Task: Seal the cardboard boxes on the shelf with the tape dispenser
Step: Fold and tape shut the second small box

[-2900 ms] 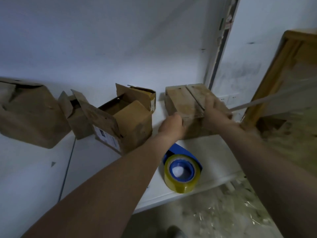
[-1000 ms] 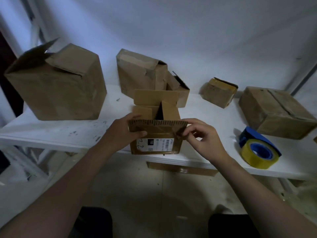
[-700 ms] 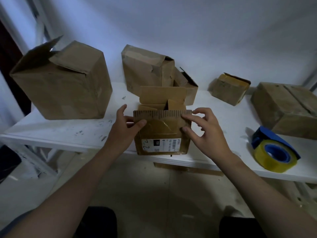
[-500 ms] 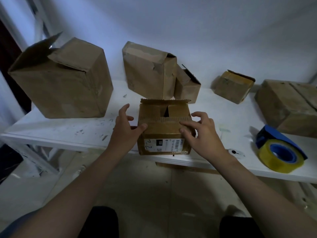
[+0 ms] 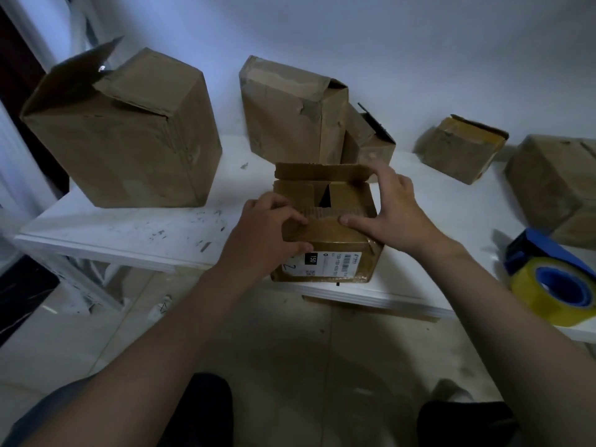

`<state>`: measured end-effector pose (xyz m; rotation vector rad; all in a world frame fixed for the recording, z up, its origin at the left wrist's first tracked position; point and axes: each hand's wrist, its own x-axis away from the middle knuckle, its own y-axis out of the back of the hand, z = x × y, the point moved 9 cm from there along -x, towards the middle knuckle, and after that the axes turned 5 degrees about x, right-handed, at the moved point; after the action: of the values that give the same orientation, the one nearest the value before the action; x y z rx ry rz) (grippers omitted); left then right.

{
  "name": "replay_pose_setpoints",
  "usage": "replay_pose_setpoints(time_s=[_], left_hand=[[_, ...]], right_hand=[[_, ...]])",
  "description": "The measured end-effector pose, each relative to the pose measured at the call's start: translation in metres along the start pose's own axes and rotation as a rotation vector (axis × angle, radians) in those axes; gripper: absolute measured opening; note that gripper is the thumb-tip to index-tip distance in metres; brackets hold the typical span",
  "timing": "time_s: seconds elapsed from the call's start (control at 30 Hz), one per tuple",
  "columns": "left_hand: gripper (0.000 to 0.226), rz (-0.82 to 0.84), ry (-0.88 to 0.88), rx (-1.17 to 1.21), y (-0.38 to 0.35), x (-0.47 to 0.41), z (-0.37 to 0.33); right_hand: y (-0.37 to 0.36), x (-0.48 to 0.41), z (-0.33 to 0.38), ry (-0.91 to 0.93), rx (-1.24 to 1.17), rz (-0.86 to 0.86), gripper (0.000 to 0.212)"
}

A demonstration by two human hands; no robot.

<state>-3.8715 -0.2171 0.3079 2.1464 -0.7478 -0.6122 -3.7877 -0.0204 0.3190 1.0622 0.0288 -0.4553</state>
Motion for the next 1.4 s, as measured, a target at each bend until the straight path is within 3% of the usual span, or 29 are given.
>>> replay_pose_setpoints(time_s=[0.07,0.23,0.37,0.5,0.6,0.77,0.93,1.1,1.4], left_hand=[[0.043,-0.036,-0.03,-0.05,0.003,-0.001,-0.003],[0.054,-0.056,-0.157,-0.229,-0.001,-0.015,-0.012],[0.08,0.103,-0.198,-0.353,-0.021,-0.021,-0.024],[0.075,0.194,-0.285,-0.519,-0.046,-0.016,-0.043],[0.075,0.218,-0.228,-0.52,-0.06,-0.019,-0.05],[0.075,0.197,-0.13,-0.521,-0.076,-0.019,-0.066],[0.072,0.139,-0.08,-0.508,-0.087,-0.019,-0.087],[0.073,0.14,-0.021,-0.473,-0.1,-0.023,-0.094],[0.071,0.11,0.026,-0.447,-0.104,-0.032,-0.096]], right_hand=[[0.0,-0.004,-0.006,0.006,0.0,0.008,0.078],[-0.006,0.002,-0.009,0.066,0.067,0.038,0.043],[-0.008,0.008,-0.017,0.03,0.1,0.074,0.044],[-0.003,0.022,-0.024,0.044,0.147,0.121,0.047],[0.017,0.04,-0.046,-0.014,0.171,0.106,0.044],[0.075,0.087,-0.122,-0.316,0.12,0.01,0.033],[0.099,0.156,-0.229,-0.796,0.394,0.057,0.044],[0.104,0.204,-0.27,-1.056,0.145,-0.141,0.062],[0.11,0.22,-0.269,-1.066,-0.351,-0.485,0.049]])
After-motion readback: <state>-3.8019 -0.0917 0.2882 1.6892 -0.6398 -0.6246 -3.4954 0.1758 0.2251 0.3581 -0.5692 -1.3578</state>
